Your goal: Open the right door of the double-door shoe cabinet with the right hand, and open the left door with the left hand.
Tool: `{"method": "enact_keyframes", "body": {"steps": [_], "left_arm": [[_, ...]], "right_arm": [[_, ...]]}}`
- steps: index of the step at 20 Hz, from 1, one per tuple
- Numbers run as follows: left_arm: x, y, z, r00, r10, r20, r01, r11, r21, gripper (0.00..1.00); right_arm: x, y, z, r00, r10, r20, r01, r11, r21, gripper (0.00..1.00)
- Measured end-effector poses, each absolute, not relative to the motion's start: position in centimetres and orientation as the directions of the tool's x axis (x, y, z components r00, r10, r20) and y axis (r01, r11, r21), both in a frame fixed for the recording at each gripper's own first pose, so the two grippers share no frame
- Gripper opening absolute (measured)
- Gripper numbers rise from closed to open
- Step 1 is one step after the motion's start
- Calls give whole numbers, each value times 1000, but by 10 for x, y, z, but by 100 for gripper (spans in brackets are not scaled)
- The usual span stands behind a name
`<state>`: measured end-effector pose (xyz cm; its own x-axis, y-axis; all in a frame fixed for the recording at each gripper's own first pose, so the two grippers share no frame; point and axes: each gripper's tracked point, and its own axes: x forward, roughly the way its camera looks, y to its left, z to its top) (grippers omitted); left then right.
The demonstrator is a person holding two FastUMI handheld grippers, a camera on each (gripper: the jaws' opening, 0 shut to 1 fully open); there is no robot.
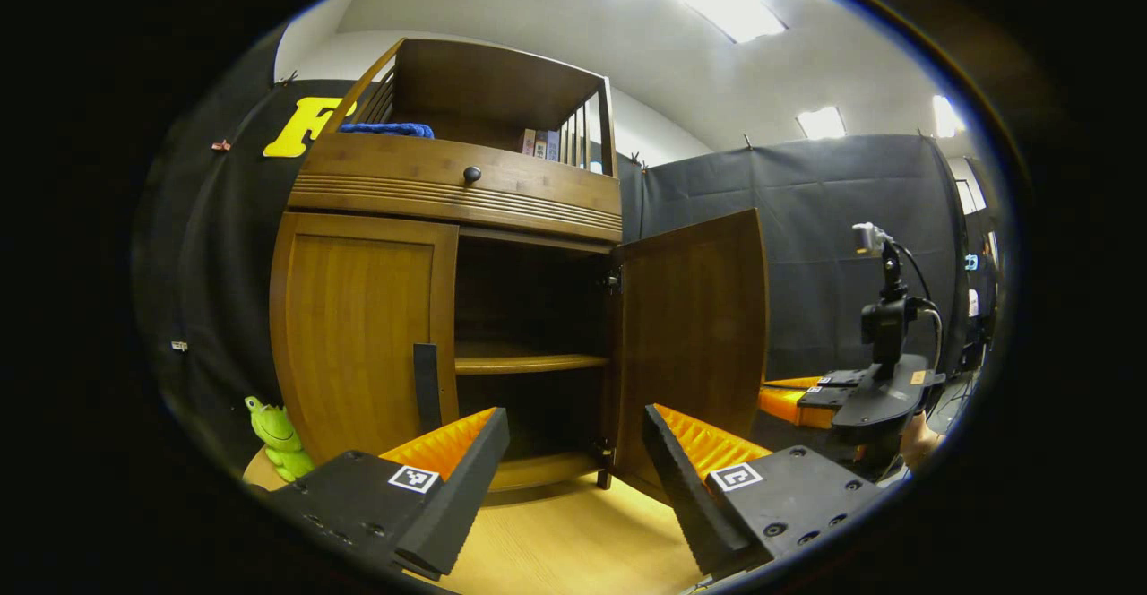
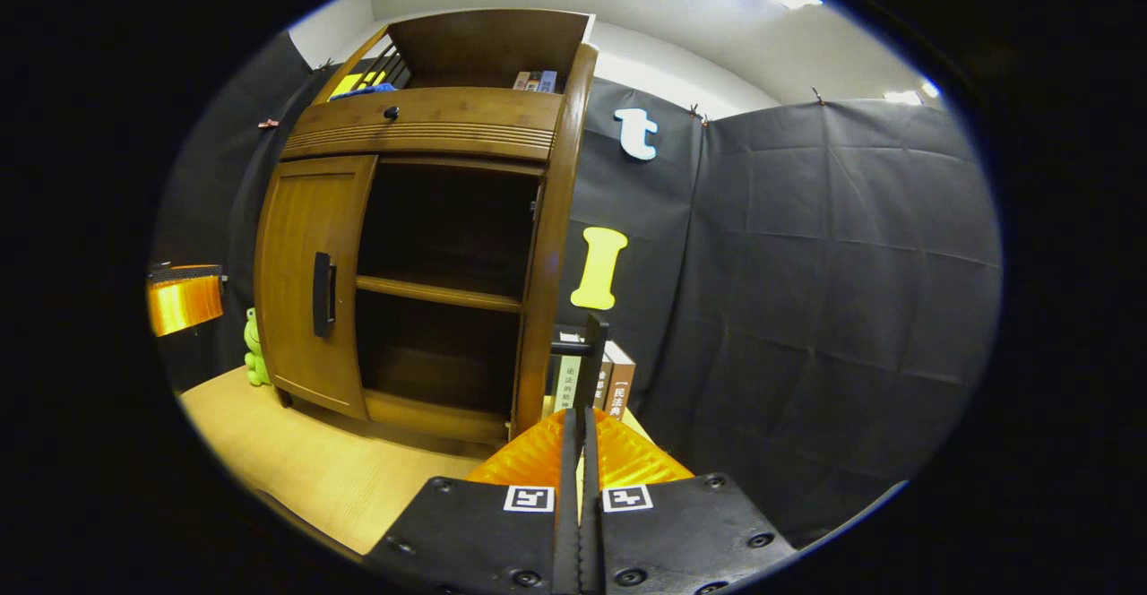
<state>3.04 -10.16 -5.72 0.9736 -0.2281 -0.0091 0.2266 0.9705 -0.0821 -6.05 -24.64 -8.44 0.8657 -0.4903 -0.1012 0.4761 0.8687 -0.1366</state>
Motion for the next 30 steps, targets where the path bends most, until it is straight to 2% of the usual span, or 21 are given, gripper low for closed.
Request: {"method": "enact_keyframes", "body": {"steps": [3,6,7,12,17,25,30], "left_arm": [[31,-103,-60,973,-231,-14,229,970,-79,94],[32,-103,-59,972,-234,-10,232,969,-79,94],[33,-102,-60,973,-231,-9,229,970,-77,94],[47,-70,-69,990,-139,-21,138,990,-40,94],[83,-38,-83,999,-44,-32,43,999,-18,94],[168,6,-99,992,128,2,-128,992,11,92],[208,24,-121,986,169,-13,-168,985,33,87]], "right_arm": [[-71,-254,-74,853,-518,-69,506,851,-140,5],[-78,-238,-67,870,-489,-63,482,870,-104,6],[-78,-234,-67,875,-481,-55,474,874,-108,10],[-78,-194,-65,920,-388,-63,382,921,-80,10],[-71,-167,-51,950,-312,-7,311,950,-34,87],[-66,-165,-62,963,-270,-2,270,963,-6,87],[-63,-177,-71,963,-270,-12,271,962,28,87]]}}
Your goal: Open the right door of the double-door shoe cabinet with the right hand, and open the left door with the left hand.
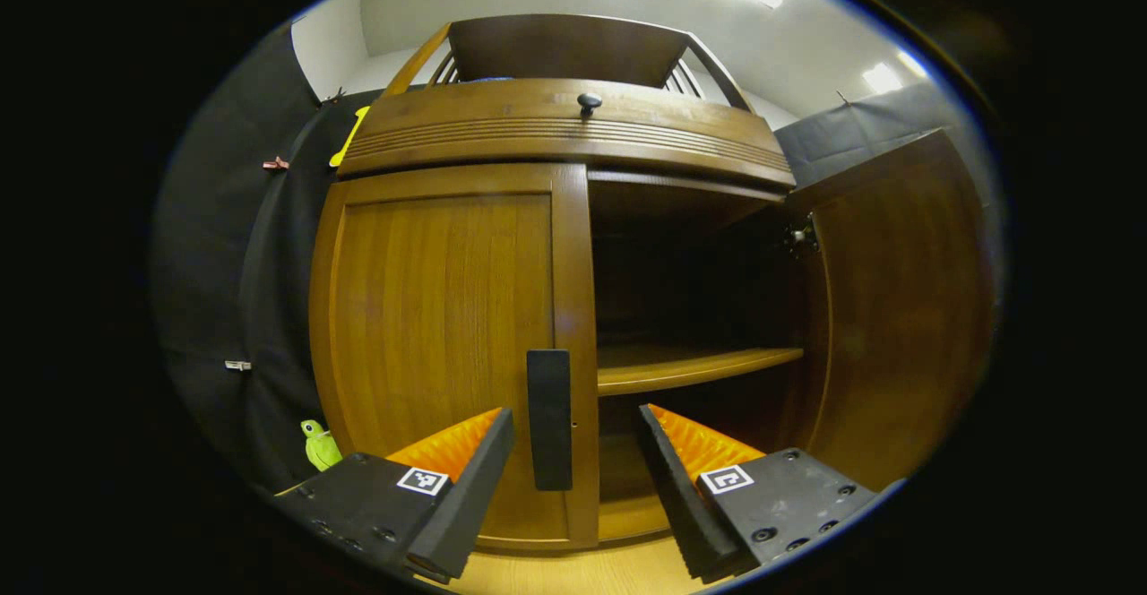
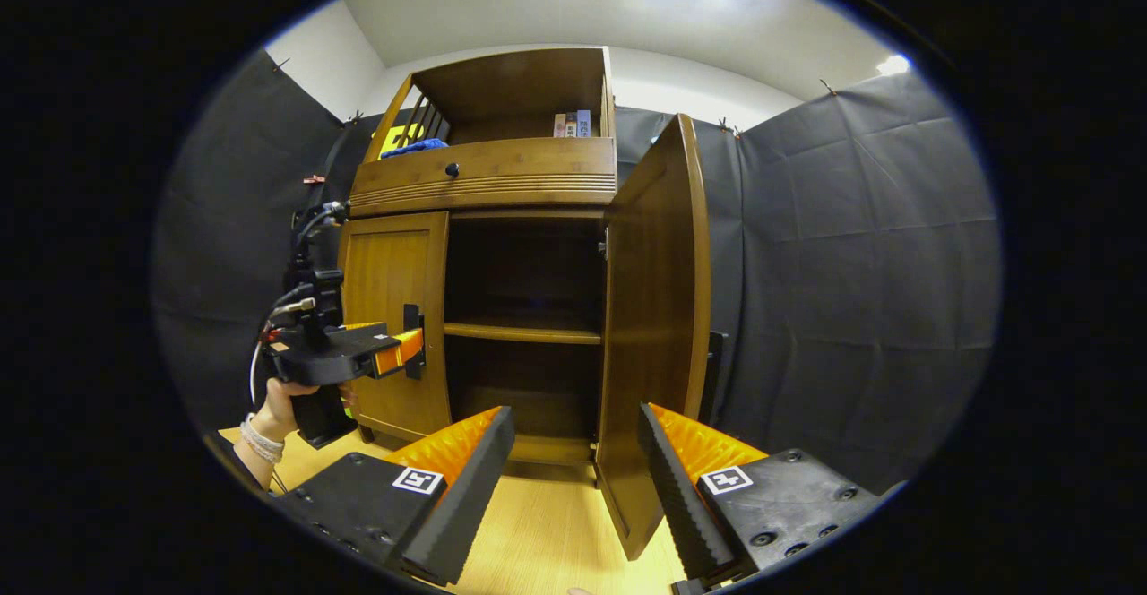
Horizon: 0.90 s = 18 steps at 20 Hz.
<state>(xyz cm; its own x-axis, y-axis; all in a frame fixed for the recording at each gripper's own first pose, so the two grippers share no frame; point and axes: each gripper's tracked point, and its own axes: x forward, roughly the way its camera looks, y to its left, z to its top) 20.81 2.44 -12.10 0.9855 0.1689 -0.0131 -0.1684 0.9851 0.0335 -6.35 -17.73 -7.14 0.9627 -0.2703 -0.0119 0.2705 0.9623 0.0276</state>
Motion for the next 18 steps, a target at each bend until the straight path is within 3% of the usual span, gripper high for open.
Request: {"method": "enact_keyframes", "body": {"steps": [12,16,18], "left_arm": [[246,44,-136,979,205,-8,-205,978,-24,59],[249,47,-137,979,203,1,-203,979,-11,38],[248,48,-138,980,201,-7,-201,979,-11,35]], "right_arm": [[-61,-189,-71,955,-297,11,297,955,16,87],[-59,-191,-76,953,-304,-5,304,953,15,87],[-58,-189,-80,953,-302,-20,302,953,18,87]]}}
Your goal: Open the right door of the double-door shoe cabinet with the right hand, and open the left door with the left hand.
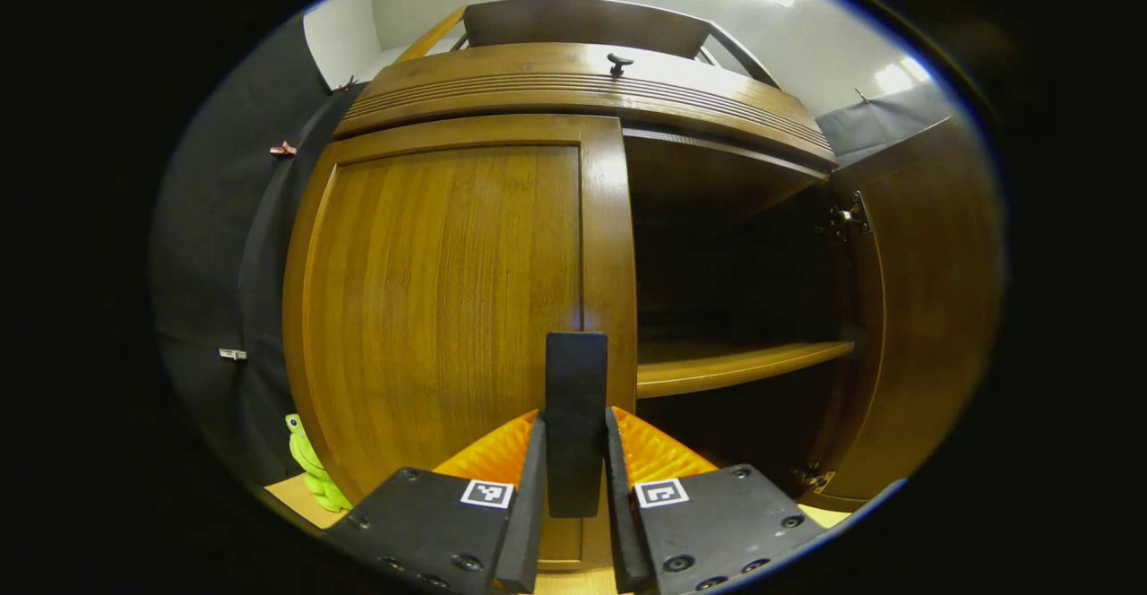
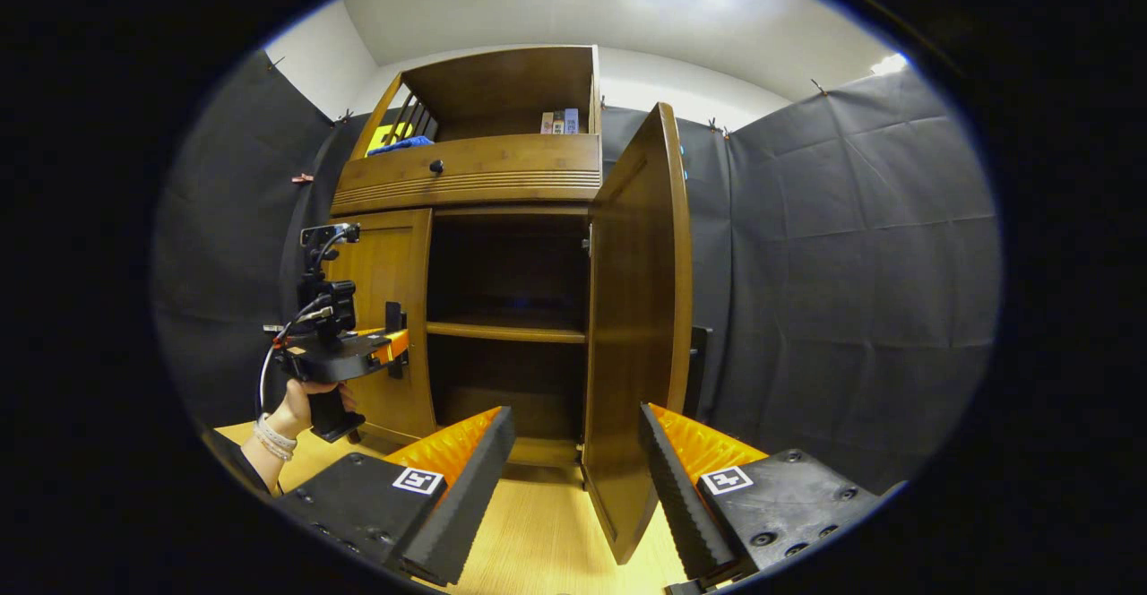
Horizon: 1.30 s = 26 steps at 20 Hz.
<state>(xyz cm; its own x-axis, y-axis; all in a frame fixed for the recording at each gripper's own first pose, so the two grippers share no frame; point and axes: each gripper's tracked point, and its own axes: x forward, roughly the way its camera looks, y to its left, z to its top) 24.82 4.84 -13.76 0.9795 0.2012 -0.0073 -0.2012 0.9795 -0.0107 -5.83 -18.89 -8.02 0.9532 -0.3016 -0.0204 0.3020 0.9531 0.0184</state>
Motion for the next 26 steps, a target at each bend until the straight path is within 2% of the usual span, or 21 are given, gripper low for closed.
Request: {"method": "enact_keyframes", "body": {"steps": [7,8,9,12,20,26], "left_arm": [[227,45,-136,990,133,-48,-136,989,-62,27],[220,43,-134,992,119,-50,-122,990,-66,27],[220,44,-133,993,106,-53,-110,991,-72,29],[204,43,-127,996,62,-65,-68,993,-101,27],[140,50,-127,997,-10,-71,2,994,-112,31],[91,68,-118,997,-6,-71,1,998,-62,29]], "right_arm": [[-57,-180,-80,954,-299,-32,300,954,12,87],[-57,-177,-80,955,-295,-33,296,955,14,90],[-57,-175,-80,956,-292,-33,293,956,14,87],[-57,-165,-78,959,-279,-39,280,960,13,87],[-61,-134,-62,967,-255,-21,255,967,-21,87],[-53,-106,-58,977,-212,-16,211,977,-33,89]]}}
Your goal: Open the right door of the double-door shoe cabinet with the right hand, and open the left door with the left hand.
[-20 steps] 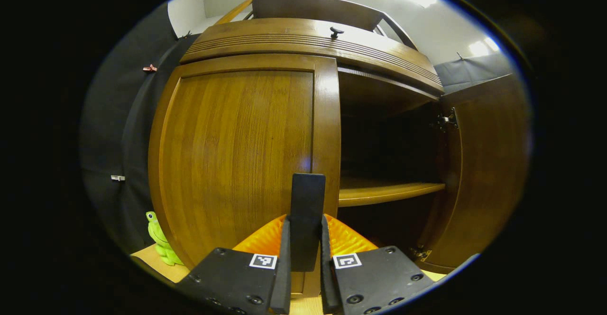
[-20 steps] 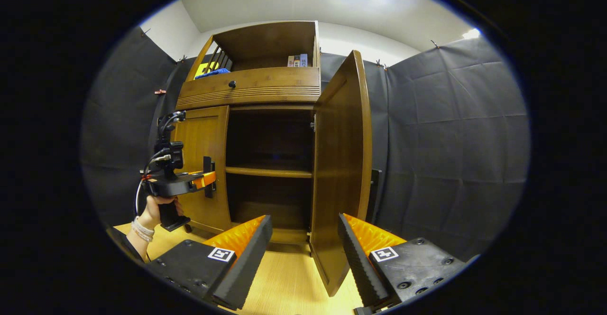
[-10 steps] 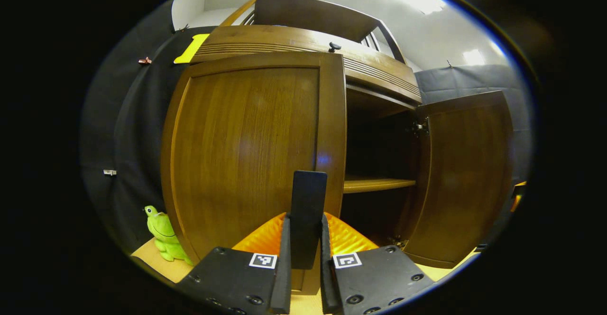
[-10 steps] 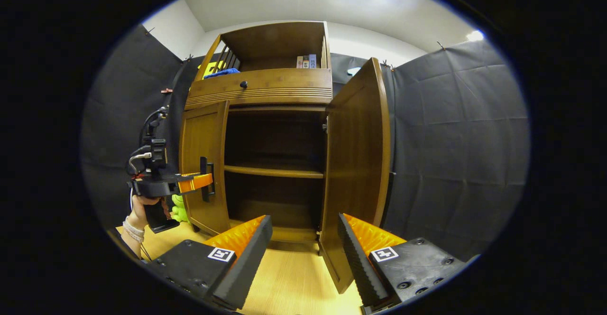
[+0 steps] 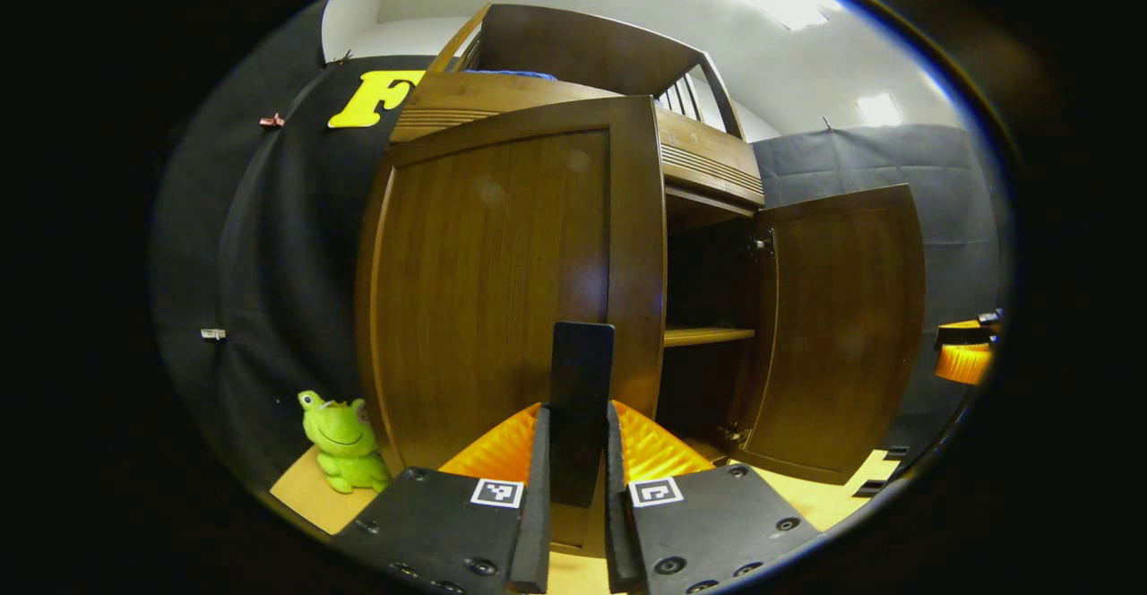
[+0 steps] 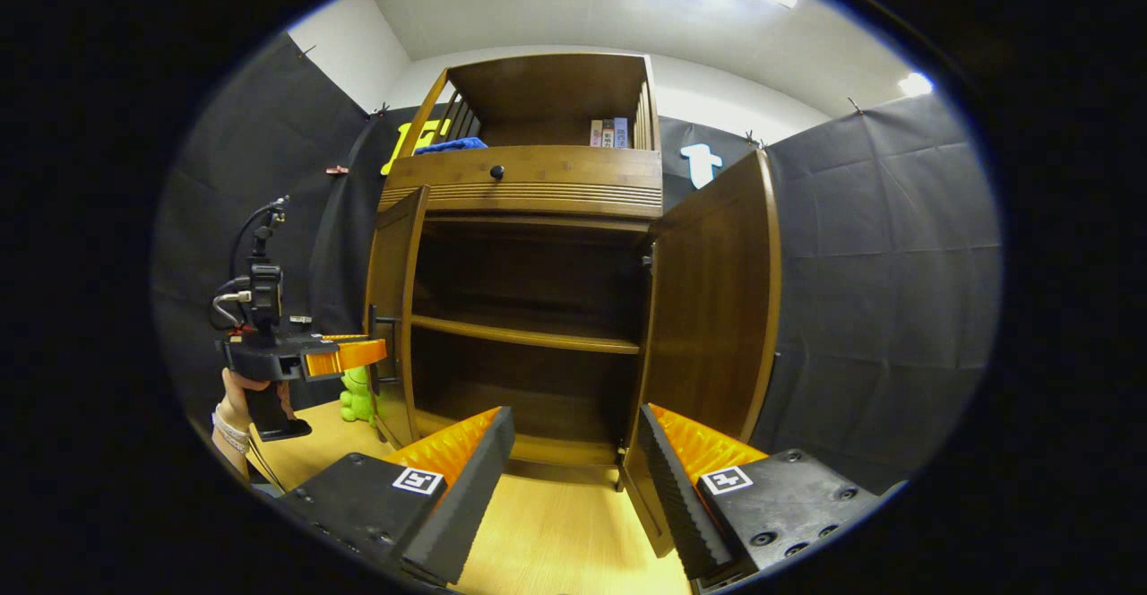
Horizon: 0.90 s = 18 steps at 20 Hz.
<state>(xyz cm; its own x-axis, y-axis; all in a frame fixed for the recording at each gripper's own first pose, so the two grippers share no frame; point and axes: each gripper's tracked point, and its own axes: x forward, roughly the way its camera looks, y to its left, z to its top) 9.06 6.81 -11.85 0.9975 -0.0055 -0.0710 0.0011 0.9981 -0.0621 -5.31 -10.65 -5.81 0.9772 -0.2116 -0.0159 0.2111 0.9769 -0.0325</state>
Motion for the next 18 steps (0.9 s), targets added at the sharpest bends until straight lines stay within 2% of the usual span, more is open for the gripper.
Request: {"method": "enact_keyframes", "body": {"steps": [6,11,12,15,16,18], "left_arm": [[44,96,-113,996,27,-89,-34,997,-73,27],[27,108,-113,994,41,-97,-46,998,-45,19],[24,110,-113,994,45,-97,-50,998,-43,24],[16,120,-111,993,73,-91,-76,996,-35,23],[14,123,-109,993,82,-87,-85,996,-37,17],[10,127,-109,992,90,-85,-93,995,-38,18]], "right_arm": [[-35,-71,-53,991,-135,0,135,990,-29,89],[-25,-41,-57,998,-66,3,66,998,-3,89],[-23,-36,-59,999,-54,-3,54,999,0,89],[-21,-35,-65,998,-53,-15,53,998,-16,87],[-19,-35,-65,998,-52,-18,52,999,-17,89],[-15,-34,-68,999,-43,-22,43,999,-7,87]]}}
